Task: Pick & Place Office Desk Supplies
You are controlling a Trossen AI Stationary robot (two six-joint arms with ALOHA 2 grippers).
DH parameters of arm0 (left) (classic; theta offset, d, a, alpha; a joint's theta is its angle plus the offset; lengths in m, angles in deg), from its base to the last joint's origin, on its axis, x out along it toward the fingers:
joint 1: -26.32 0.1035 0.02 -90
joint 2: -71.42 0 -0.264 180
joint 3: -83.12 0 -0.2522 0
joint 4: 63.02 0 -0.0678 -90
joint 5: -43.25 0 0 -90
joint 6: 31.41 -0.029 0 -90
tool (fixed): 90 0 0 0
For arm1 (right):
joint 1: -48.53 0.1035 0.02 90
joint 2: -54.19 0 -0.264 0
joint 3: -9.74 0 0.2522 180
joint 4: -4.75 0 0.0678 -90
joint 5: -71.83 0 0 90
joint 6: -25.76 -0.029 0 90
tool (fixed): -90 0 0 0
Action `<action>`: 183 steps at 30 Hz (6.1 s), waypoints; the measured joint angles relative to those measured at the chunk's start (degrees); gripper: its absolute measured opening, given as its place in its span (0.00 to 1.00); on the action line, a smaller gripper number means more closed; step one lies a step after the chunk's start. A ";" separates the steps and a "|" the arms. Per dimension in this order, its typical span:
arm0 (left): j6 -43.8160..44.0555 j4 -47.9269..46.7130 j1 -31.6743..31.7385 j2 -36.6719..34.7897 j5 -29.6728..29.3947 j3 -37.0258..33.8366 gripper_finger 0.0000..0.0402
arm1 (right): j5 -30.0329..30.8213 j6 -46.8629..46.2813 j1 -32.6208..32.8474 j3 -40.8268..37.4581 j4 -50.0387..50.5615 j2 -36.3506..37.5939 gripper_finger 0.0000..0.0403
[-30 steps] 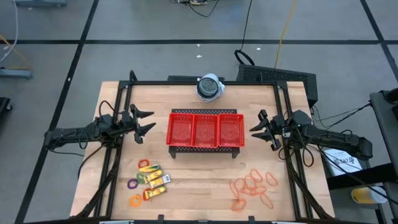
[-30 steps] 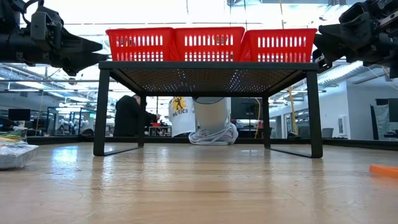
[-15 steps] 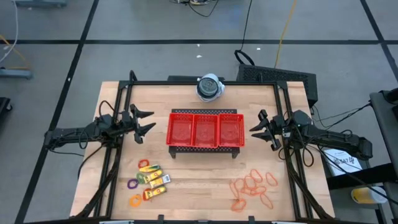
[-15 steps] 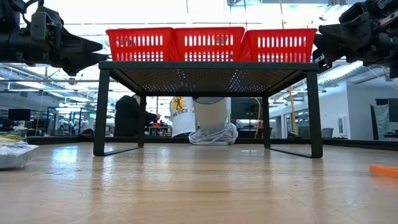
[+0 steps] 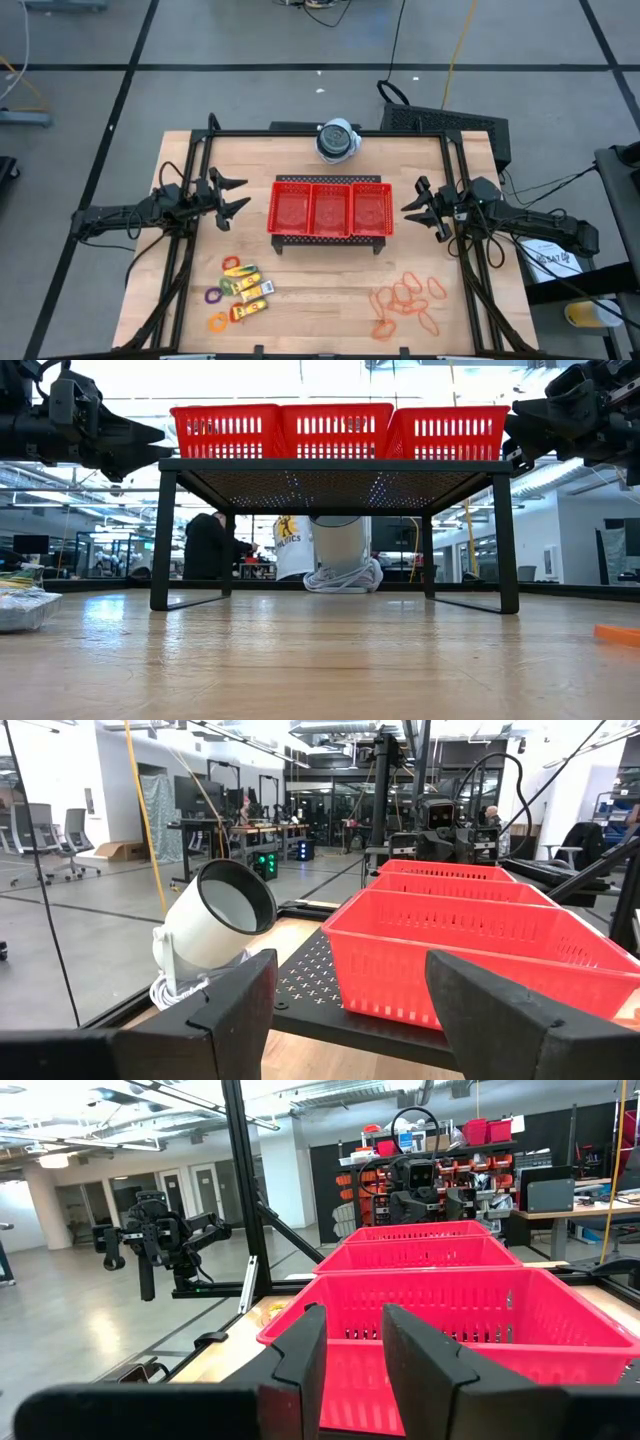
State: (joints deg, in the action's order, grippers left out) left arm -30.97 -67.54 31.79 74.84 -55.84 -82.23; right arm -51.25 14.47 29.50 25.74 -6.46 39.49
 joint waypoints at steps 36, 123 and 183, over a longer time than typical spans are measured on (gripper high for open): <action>-0.01 0.00 0.00 0.00 0.01 0.00 0.66 | 5.75 -27.44 7.75 2.85 -34.21 -0.04 0.35; 0.01 0.00 0.00 0.00 0.03 -0.02 0.66 | 42.72 -64.52 67.56 23.06 60.35 -51.85 0.00; -0.01 -0.04 0.02 0.00 0.03 0.00 0.66 | 50.92 -37.17 67.41 5.57 19.83 -44.81 0.20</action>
State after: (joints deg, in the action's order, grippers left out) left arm -30.98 -67.59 31.81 74.84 -55.81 -82.23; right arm -0.34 -22.70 96.91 31.32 13.38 -5.32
